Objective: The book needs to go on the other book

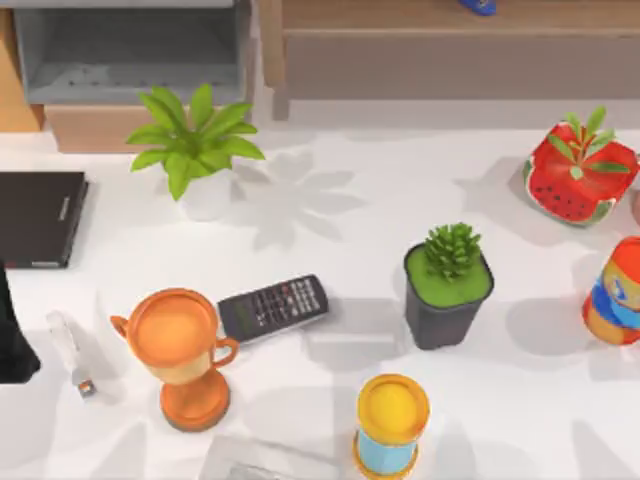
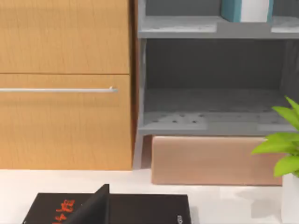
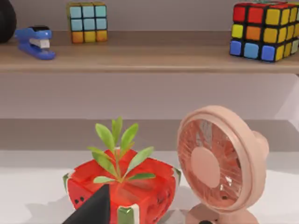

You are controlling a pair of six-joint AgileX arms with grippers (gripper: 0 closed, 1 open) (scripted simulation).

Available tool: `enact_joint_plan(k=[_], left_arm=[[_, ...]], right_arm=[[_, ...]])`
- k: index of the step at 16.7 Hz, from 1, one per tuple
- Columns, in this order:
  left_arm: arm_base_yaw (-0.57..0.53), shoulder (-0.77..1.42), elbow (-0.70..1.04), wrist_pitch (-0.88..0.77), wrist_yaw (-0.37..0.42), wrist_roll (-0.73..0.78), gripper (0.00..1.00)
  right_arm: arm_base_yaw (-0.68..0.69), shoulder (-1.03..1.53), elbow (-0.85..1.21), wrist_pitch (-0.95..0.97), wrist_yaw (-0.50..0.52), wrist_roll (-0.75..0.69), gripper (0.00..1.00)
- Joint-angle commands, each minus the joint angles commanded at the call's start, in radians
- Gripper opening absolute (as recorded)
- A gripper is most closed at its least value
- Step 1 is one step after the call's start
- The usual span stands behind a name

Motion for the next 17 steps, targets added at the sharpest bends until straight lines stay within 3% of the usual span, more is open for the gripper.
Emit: enact_joint_plan(k=[4,8,17], left_arm=[[-0.008,0.032,0.031,0.016,-0.003,0.000,1.00],[-0.047,0.223,0.194,0.100,-0.019,-0.003,1.00],[-0.170,1.165,0.782,0.402,-0.095,-0.007,1.00]], right_arm=[[0.000,0.000,0.000,0.000,0.000,0.000,1.00],[0.000,0.000,0.000,0.000,0.000,0.000,1.00],[0.000,0.000,0.000,0.000,0.000,0.000,1.00]])
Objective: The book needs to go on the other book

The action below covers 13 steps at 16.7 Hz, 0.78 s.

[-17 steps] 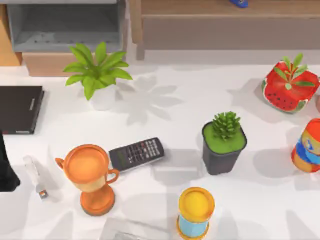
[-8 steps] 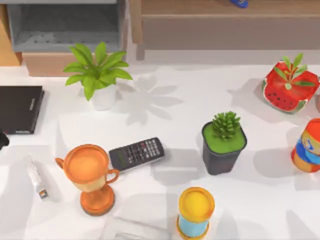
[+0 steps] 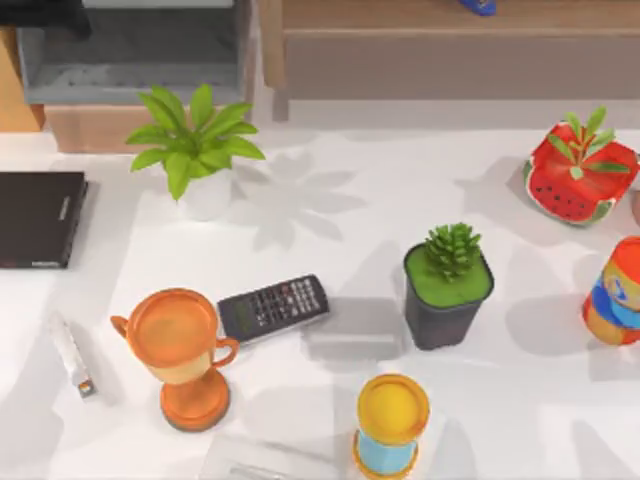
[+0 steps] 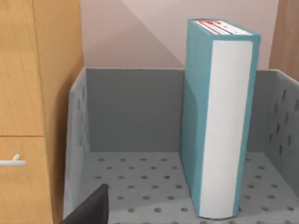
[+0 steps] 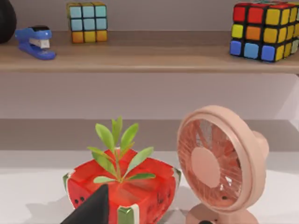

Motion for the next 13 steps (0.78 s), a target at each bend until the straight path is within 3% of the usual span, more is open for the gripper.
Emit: enact_joint_plan(k=[7,13], left_arm=[[-0.055,0.614,0.383,0.194,-0.073,0.002,1.00],[-0.062,0.743,0.477,0.246,-0.098,0.002,1.00]], right_arm=[[0.000,0.000,0.000,0.000,0.000,0.000,1.00],[0.000,0.000,0.000,0.000,0.000,0.000,1.00]])
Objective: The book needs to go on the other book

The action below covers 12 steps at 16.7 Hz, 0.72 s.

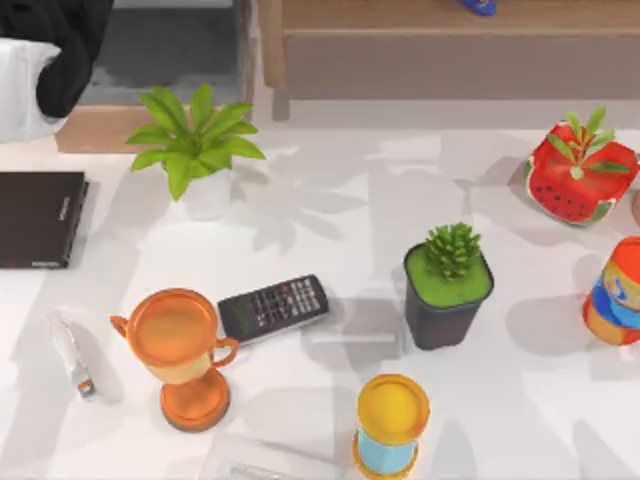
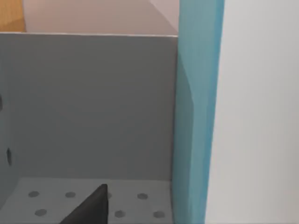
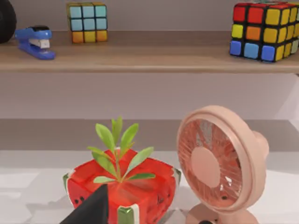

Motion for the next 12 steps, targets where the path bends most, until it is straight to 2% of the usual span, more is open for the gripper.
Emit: enact_joint_plan(k=[4,12], left_arm=[[0.005,-0.001,-0.002,-0.003,0.002,0.000,1.00],[0.013,0.103,0.146,-0.044,0.014,-0.001,1.00]], right_arm=[[0.000,0.000,0.000,0.000,0.000,0.000,1.00],[0.000,0.000,0.000,0.000,0.000,0.000,1.00]])
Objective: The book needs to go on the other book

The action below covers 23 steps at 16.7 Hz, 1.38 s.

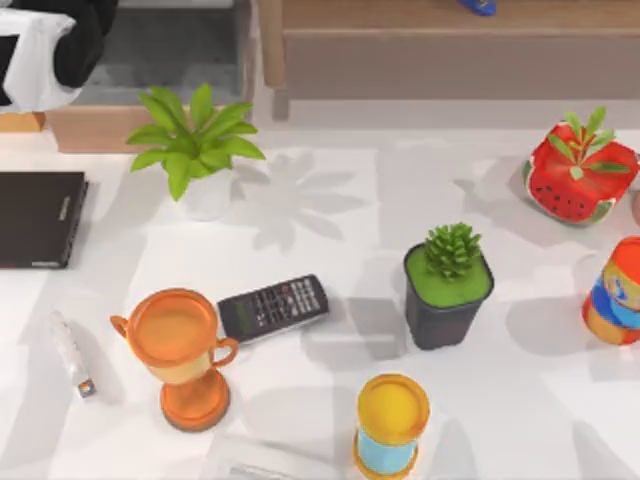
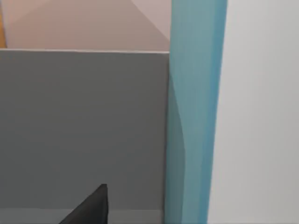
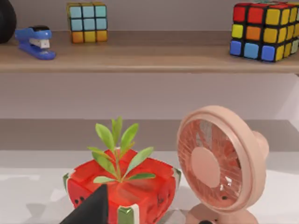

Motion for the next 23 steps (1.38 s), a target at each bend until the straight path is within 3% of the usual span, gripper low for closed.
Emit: enact_joint_plan(k=[3,16,23], left_arm=[[0.000,0.000,0.001,0.000,0.000,0.000,1.00],[0.000,0.000,0.001,0.000,0.000,0.000,0.02],[0.000,0.000,0.001,0.000,0.000,0.000,0.00]], right_arm=[[0.000,0.000,0.000,0.000,0.000,0.000,1.00],[0.000,0.000,0.000,0.000,0.000,0.000,1.00],[0.000,0.000,0.000,0.000,0.000,0.000,1.00]])
